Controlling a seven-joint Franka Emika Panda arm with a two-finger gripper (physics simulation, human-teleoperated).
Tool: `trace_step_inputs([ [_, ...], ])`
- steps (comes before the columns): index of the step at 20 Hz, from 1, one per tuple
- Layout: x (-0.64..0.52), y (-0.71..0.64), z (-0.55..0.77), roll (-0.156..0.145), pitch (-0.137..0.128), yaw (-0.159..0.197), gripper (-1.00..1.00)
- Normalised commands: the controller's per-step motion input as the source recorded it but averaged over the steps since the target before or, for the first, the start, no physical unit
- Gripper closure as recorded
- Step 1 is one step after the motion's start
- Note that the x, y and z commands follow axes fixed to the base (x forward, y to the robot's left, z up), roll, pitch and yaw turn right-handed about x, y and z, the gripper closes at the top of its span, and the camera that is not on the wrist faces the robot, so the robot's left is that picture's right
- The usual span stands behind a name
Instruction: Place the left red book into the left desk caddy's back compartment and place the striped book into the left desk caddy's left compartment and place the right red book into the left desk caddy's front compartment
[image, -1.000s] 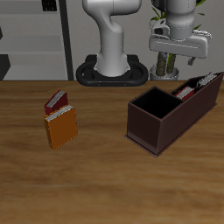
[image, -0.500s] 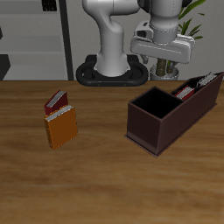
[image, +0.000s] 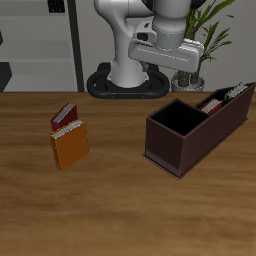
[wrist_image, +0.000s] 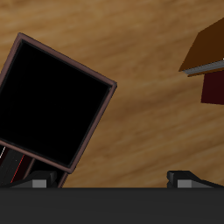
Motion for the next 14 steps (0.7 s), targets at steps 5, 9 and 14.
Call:
trace_step_inputs([
  [5, 0.2, -0.4, 0.08, -0.027, 0.042, 0.032, -1.0],
  [9, 0.19, -0.5, 0.13, -0.003, 0.042, 0.045, -1.0],
  [14, -0.02, -0.55, 0.14, -0.051, -0.022, 0.055, -1.0],
])
